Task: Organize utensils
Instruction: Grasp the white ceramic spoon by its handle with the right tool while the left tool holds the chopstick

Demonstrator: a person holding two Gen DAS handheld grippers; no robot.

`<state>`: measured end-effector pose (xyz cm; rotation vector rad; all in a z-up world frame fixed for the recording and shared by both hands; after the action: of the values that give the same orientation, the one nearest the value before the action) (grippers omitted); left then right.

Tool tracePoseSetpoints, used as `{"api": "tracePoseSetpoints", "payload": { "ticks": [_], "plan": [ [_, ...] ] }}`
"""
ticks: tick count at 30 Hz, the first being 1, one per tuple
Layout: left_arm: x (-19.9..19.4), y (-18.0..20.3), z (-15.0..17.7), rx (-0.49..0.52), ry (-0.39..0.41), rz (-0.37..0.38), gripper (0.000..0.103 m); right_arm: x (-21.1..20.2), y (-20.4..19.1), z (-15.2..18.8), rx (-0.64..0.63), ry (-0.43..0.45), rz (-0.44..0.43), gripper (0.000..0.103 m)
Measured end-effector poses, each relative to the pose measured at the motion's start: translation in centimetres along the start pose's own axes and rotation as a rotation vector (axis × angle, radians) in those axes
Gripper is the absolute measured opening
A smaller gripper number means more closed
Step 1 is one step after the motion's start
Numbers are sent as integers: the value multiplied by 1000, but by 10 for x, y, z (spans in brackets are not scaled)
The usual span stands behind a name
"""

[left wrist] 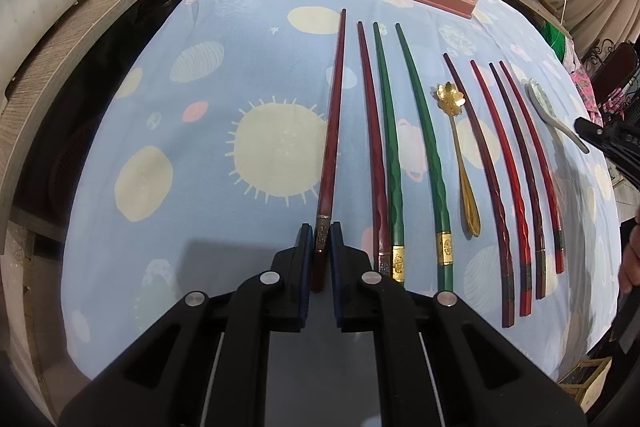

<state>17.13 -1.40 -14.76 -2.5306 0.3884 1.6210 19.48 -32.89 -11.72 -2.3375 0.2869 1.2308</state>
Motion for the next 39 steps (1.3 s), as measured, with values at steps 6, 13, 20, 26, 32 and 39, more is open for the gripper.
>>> {"api": "tracePoseSetpoints", "payload": {
  "ticks": [6,13,20,26,32,39],
  "plan": [
    [1,0,-1,-2,-6,0,9,16,6,5,7,-29,11,8],
    [2,1,-1,-2,-3,-4,9,20,9,13,-3,-21,20,7],
    [2,1,-1,-3,-2,-4,9,20,14,12,-6,-3,45,10],
    [1,1,-2,-4,1,-6,9,24,21,16,22,-15,25,18],
    [1,0,-1,-4,6,-10,9,22,19,19,15,-19,12,17],
    [0,-1,-1,-10,11,8,9,16,15,26,5,-24,4,12]
  ]
}}
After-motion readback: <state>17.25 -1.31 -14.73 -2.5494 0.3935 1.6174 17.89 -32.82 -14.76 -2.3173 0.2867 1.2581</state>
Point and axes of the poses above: each gripper's, at about its wrist camera, not at the fingertips, and x roughly the way its jaws point, y to its right, z to its underside, the point moved 7 cm from there along x, roughly the way its jaws point, and after that the axes turned 7 degrees about x, right-handed, at the moved point
